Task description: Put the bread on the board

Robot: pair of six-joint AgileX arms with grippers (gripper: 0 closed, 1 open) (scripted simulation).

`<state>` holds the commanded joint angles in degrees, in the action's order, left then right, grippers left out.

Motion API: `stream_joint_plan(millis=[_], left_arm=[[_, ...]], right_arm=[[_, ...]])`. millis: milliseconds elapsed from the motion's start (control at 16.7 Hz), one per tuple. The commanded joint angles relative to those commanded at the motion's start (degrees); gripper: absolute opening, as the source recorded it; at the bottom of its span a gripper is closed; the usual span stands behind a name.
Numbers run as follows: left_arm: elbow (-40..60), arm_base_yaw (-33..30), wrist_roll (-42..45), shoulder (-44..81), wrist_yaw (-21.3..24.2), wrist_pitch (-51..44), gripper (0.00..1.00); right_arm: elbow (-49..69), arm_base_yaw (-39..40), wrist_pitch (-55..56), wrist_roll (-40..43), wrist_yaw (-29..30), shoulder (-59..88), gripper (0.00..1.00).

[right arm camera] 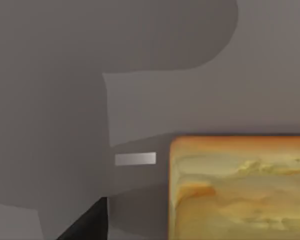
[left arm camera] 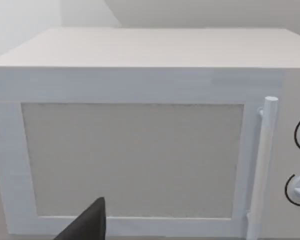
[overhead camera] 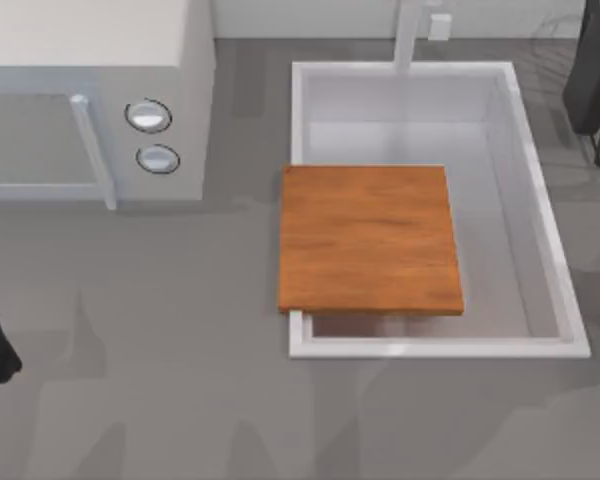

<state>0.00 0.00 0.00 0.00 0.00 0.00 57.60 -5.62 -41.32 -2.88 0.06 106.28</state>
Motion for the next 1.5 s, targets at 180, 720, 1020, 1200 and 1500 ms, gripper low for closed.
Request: stream_joint_plan(millis=[180,720,1020,1200,1500], left_arm=[[0.0,0.0,0.0,0.0,0.0,0.0,1.00],[0.0,0.0,0.0,0.0,0.0,0.0,1.00],[0.0,0.0,0.0,0.0,0.0,0.0,1.00],[0.0,0.0,0.0,0.0,0.0,0.0,1.00],[0.0,0.0,0.0,0.0,0.0,0.0,1.00]], right_arm=[[0.0,0.0,0.0,0.0,0.0,0.0,0.40],[0.0,0.0,0.0,0.0,0.0,0.0,0.00],[0.3,0.0,-0.4,0.0,0.0,-0.8,0.00],[2.0,-0.1,-2.7,0.0,0.0,-1.4,0.00],[9.2,-0.1,-14.4,0.2,0.0,-5.4,0.00]])
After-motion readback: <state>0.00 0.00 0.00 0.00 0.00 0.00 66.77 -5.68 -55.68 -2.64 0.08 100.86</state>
